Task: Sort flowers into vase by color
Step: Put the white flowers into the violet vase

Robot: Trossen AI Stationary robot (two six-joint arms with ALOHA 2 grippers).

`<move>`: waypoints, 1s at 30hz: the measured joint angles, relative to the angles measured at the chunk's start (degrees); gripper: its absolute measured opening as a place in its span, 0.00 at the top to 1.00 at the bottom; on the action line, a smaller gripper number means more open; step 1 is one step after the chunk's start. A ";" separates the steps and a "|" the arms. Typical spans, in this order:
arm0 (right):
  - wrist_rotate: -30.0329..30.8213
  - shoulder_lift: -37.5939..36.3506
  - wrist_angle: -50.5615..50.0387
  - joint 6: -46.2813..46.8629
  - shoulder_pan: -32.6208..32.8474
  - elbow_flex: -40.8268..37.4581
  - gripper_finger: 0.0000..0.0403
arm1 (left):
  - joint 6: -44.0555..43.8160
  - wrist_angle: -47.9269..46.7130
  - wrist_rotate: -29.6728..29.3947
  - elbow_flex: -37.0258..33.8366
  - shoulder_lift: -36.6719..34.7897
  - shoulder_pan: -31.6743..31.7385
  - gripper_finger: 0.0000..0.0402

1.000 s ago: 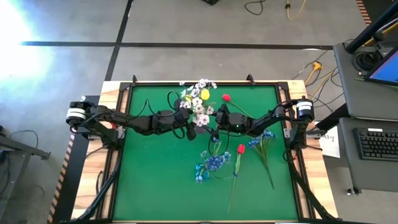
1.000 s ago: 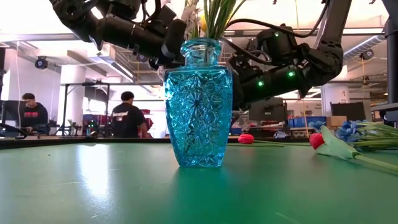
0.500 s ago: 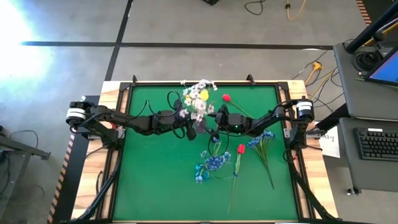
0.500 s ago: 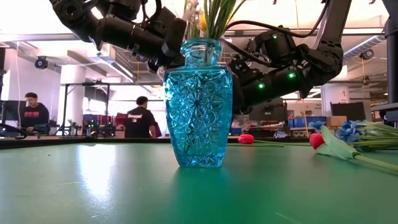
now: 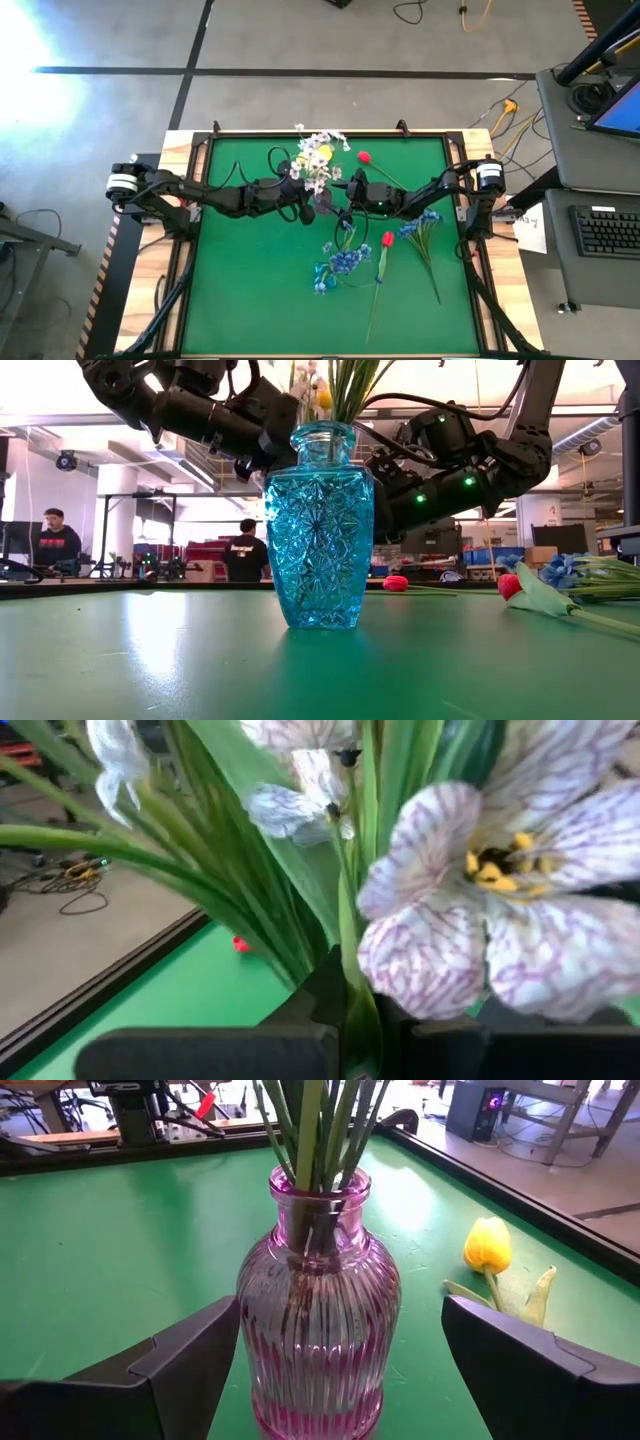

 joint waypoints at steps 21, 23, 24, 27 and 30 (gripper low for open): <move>0.02 0.00 -0.42 1.05 0.00 -0.02 0.15 | -1.44 1.15 -0.99 -0.40 -0.02 -0.02 0.89; 0.02 0.00 -0.42 1.05 0.00 -0.02 0.15 | -1.43 1.10 -0.99 -0.40 -0.16 -0.05 0.85; 0.02 0.00 -0.42 1.05 0.00 -0.02 0.15 | -1.43 0.96 -0.97 -0.38 -0.29 -0.07 0.84; 0.02 0.00 -0.42 0.98 0.00 -0.02 0.15 | -1.00 0.78 -0.88 -0.38 -0.35 -0.15 0.79; 0.02 0.00 -0.42 0.88 0.00 -0.02 0.15 | -0.97 0.32 -0.86 -0.38 -0.36 -0.17 0.75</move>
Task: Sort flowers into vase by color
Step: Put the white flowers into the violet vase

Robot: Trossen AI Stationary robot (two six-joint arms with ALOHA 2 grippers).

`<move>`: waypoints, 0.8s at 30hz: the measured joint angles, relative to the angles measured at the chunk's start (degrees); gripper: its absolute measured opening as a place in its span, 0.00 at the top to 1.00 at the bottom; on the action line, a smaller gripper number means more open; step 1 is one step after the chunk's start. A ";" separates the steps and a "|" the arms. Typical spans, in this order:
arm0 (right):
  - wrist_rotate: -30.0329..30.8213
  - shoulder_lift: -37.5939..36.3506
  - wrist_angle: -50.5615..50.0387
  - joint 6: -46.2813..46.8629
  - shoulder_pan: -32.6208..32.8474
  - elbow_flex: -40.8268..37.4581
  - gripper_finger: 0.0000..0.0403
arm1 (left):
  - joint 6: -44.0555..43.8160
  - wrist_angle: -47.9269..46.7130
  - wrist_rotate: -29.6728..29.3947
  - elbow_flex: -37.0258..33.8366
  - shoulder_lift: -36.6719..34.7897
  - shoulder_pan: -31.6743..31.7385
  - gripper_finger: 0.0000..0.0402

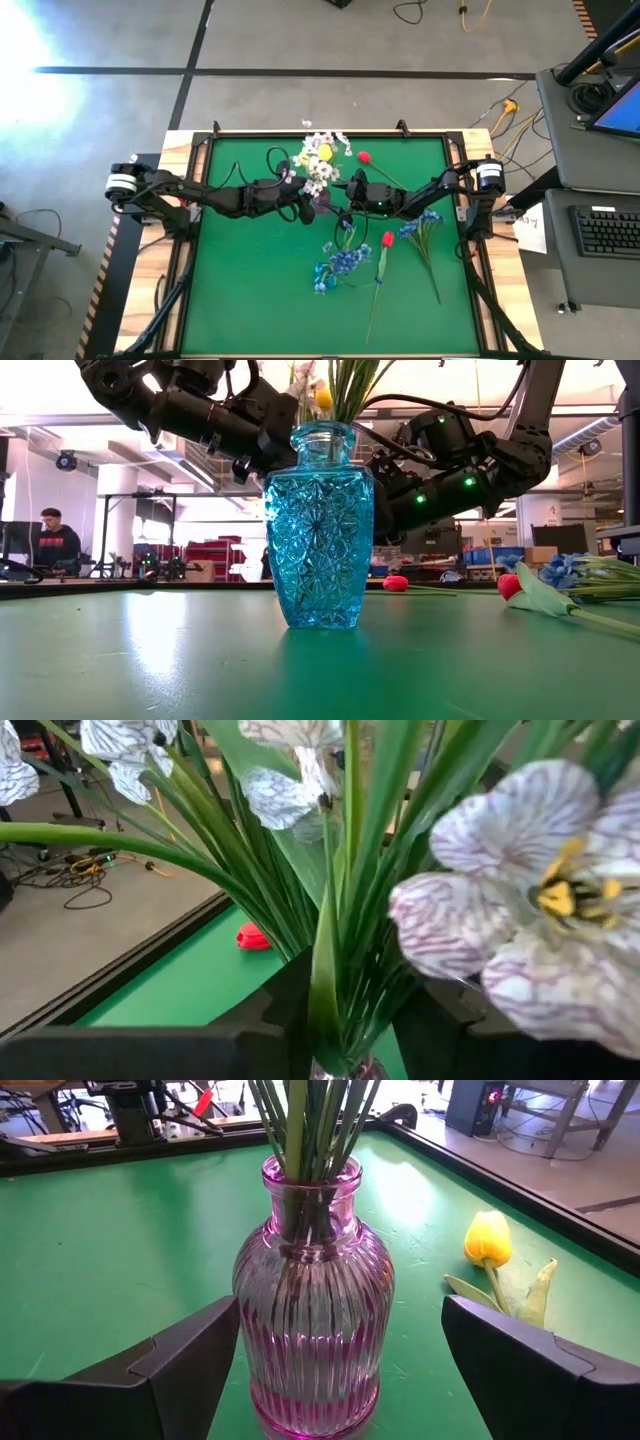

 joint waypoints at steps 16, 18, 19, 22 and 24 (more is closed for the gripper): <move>0.00 0.00 -0.12 0.05 0.00 -0.04 0.15 | -2.12 -9.06 0.05 0.07 -5.47 -0.78 0.55; 0.00 0.00 -0.20 0.15 0.00 -0.04 0.15 | -2.02 -9.24 0.07 0.07 -6.01 -0.91 0.51; 0.01 0.00 -0.27 0.17 0.00 -0.04 0.15 | -2.01 -9.12 0.07 0.07 -6.28 -1.03 0.50; 0.02 0.02 -0.62 0.52 0.00 -0.04 0.15 | -1.97 -10.09 0.06 0.07 -7.45 -1.34 0.46; 0.02 0.00 -1.30 0.69 0.00 -0.04 0.15 | -1.90 -11.56 0.07 0.07 -8.41 -1.63 0.43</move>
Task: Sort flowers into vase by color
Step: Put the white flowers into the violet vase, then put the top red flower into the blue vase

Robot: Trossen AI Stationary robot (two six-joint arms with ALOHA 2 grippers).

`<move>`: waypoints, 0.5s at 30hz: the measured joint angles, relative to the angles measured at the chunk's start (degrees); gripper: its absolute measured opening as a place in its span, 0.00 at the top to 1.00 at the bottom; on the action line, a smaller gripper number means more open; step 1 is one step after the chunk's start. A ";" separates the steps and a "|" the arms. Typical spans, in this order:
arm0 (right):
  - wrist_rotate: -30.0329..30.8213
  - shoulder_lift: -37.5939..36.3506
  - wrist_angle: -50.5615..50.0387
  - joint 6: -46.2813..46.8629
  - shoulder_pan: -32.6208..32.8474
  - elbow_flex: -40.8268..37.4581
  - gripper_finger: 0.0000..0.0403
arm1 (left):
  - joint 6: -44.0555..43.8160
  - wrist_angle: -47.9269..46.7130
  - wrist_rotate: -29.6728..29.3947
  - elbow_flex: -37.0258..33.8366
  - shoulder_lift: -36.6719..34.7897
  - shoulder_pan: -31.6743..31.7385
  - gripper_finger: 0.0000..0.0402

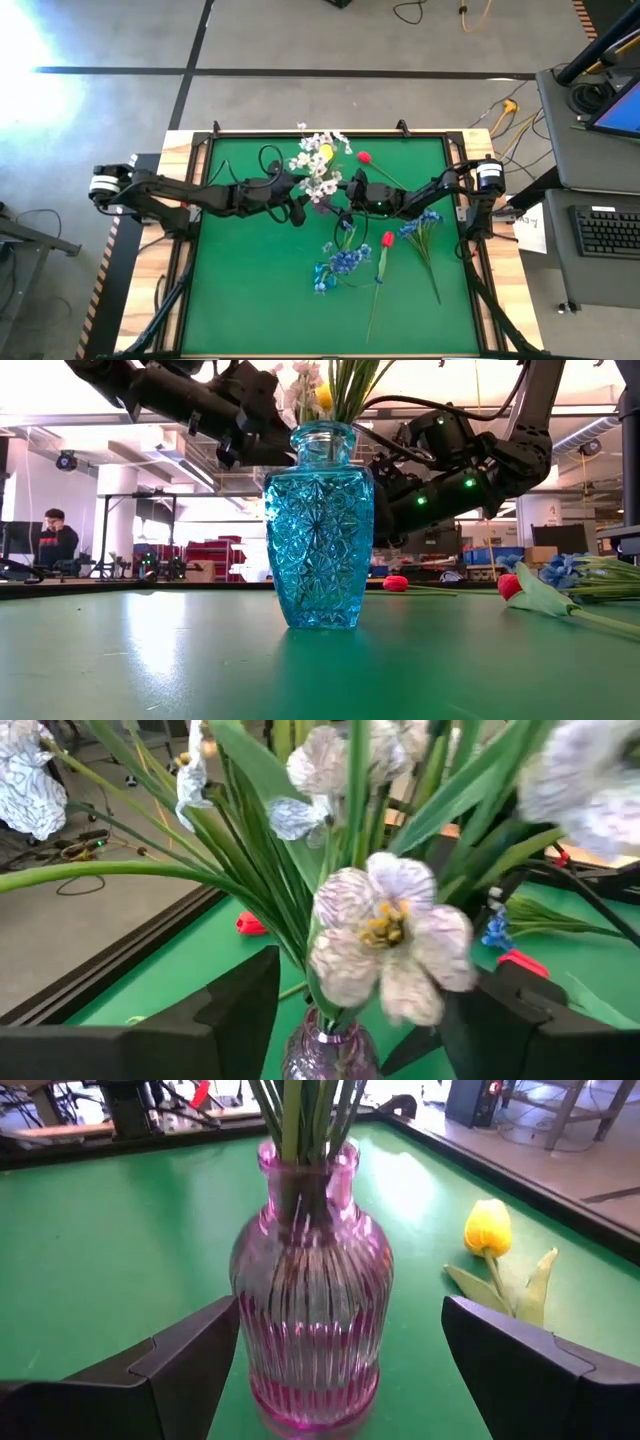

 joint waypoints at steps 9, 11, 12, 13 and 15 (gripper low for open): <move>0.06 -2.54 -5.06 3.06 0.00 -0.02 0.15 | 0.01 -7.66 0.05 0.02 -5.25 -1.78 0.39; 0.05 -4.42 -8.02 3.74 -0.01 -0.02 0.15 | 0.36 -9.59 0.11 0.02 -6.71 -2.39 0.38; 0.07 -5.60 -10.09 4.26 -0.01 -0.02 0.15 | 0.69 -10.36 0.15 0.02 -7.46 -2.73 0.38; 0.07 -6.95 -12.17 4.85 0.00 -0.02 0.15 | 1.22 -11.01 0.37 0.02 -8.19 -3.08 0.38; 0.07 -9.95 -16.76 6.70 0.00 -0.02 0.15 | 1.93 -13.07 1.85 0.02 -9.74 -3.74 0.38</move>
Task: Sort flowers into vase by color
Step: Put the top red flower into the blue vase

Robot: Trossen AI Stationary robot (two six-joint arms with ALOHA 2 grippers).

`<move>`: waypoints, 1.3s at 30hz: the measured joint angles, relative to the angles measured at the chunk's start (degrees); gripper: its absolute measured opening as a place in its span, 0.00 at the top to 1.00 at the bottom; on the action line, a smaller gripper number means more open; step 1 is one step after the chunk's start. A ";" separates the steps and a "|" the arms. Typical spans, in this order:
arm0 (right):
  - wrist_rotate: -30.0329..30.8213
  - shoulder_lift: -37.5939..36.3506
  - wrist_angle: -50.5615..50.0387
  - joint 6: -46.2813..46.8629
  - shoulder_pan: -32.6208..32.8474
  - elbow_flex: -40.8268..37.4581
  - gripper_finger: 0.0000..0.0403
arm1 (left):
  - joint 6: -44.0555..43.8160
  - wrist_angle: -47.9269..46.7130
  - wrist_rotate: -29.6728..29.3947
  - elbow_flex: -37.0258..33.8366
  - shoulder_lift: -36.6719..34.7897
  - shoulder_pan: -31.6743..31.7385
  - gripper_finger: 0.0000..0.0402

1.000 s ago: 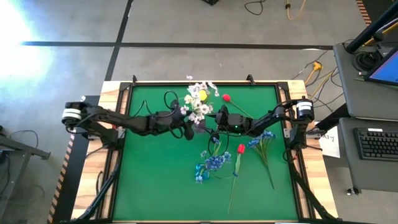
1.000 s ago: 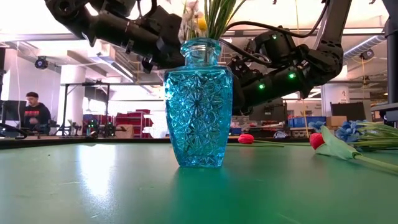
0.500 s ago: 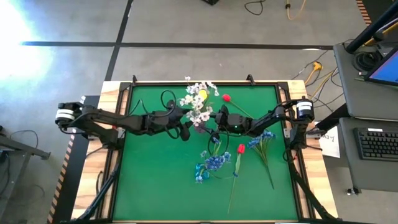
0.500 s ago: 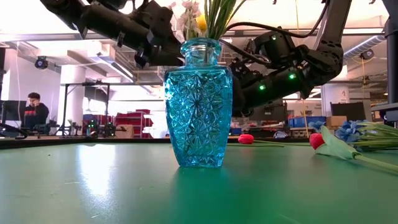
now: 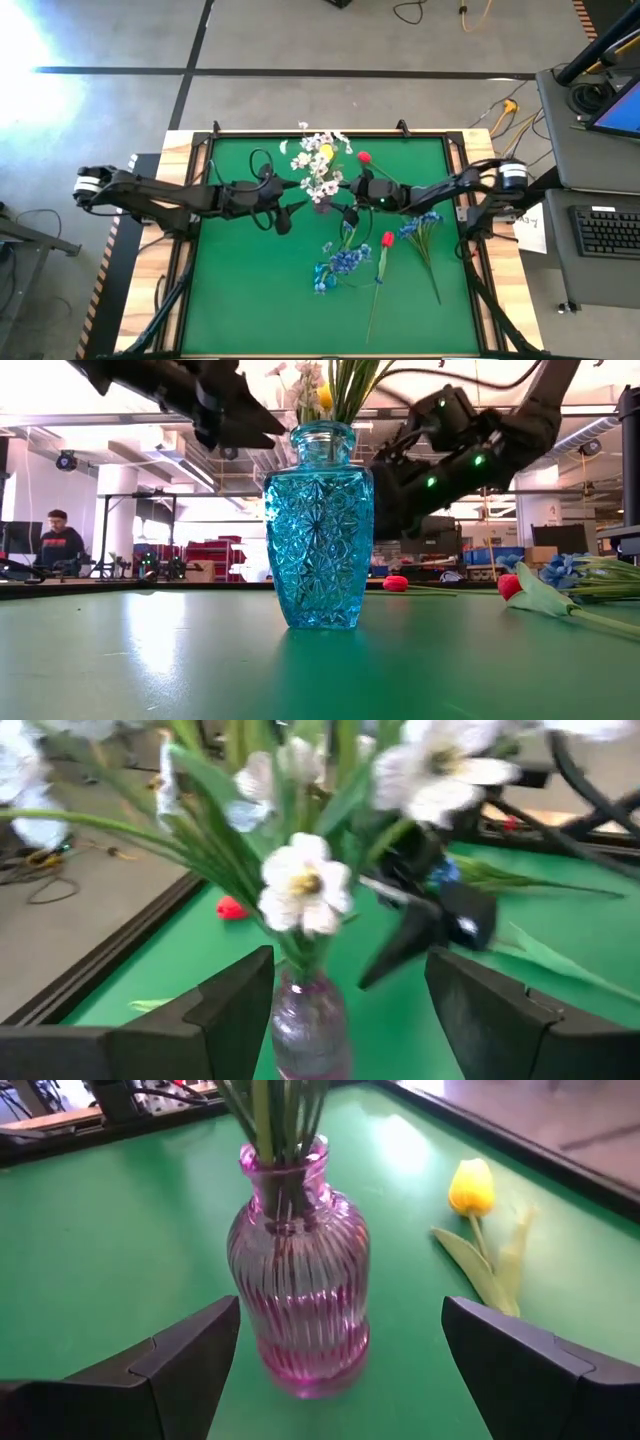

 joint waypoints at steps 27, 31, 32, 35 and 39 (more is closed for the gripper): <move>4.23 -14.32 -72.35 15.88 -14.30 12.73 0.18 | -5.19 -7.12 2.58 0.02 -15.61 -2.00 0.38; -0.55 -9.49 -65.48 9.04 -19.34 12.46 0.23 | -5.19 -7.13 2.54 0.02 -15.55 -2.00 0.38; -1.06 -8.29 -62.78 7.40 -20.22 12.46 0.24 | -5.18 -7.13 2.53 0.02 -15.48 -2.00 0.38; -3.35 -4.52 -55.38 3.82 -22.82 12.49 0.29 | -5.19 -7.14 2.50 0.02 -15.15 -2.00 0.38; -4.24 0.47 -52.52 2.53 -25.07 13.72 0.35 | -5.31 -7.16 2.47 0.02 -15.09 -2.00 0.38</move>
